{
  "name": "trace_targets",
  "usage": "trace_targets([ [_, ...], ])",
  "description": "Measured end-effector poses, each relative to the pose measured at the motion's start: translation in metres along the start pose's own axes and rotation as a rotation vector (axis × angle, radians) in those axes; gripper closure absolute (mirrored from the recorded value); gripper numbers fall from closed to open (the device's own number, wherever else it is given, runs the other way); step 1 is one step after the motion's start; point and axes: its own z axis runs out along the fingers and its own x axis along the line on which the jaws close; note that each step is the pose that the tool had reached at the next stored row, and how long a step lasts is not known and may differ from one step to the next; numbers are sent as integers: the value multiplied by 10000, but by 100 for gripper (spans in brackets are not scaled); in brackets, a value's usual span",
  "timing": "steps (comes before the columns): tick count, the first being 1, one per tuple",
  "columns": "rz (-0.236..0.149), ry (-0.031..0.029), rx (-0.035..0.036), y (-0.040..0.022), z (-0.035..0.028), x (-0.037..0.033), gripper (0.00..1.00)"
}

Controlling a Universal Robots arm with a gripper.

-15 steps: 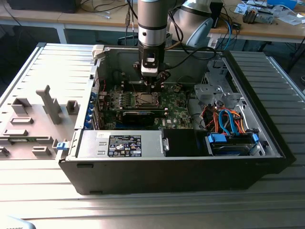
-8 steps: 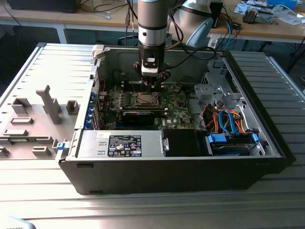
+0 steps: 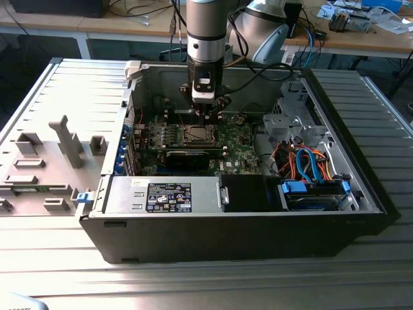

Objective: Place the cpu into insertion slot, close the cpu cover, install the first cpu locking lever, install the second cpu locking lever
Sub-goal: 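Install the first cpu locking lever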

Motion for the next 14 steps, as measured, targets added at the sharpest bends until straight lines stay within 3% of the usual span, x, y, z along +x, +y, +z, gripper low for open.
trace_targets([
  [14, -169, -2, -10, 0, 0, 0, 89],
])
